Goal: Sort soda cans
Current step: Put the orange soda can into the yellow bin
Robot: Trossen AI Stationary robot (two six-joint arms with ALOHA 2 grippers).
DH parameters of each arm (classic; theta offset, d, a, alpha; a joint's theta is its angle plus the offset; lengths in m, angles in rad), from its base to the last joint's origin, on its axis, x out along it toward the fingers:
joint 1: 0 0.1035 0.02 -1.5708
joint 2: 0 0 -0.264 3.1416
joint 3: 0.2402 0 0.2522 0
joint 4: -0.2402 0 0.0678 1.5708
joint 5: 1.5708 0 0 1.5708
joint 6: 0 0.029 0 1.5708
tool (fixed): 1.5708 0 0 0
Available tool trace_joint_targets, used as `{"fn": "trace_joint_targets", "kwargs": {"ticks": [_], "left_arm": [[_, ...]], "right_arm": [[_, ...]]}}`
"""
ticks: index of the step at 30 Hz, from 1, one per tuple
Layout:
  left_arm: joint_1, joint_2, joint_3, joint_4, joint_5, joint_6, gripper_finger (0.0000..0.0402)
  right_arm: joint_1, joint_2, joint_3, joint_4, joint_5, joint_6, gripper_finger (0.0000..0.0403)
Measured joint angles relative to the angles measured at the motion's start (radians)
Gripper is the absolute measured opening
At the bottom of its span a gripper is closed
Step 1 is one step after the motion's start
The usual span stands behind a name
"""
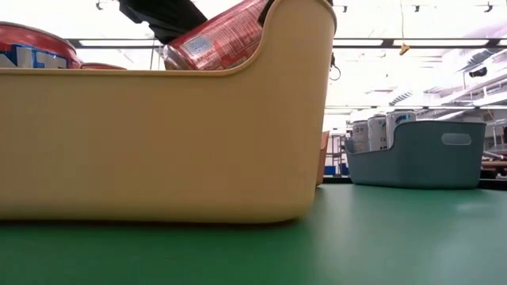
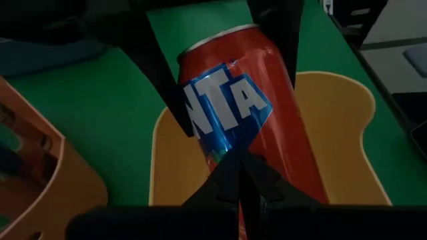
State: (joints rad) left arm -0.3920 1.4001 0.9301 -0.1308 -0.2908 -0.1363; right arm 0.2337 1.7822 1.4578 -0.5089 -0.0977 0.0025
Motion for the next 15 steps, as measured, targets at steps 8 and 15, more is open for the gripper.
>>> {"fn": "trace_joint_targets", "kwargs": {"ticks": [8,15], "left_arm": [[0.013,0.004,-0.057,0.094,0.042,0.002,0.0001],[-0.018,-0.073,-0.019,-0.015,0.079,0.002,0.0001]], "right_arm": [[-0.005,0.001,-0.001,-0.009,0.007,0.001,0.0292],[-0.005,-0.001,0.005,0.035,0.023,-0.006,0.0292]]}}
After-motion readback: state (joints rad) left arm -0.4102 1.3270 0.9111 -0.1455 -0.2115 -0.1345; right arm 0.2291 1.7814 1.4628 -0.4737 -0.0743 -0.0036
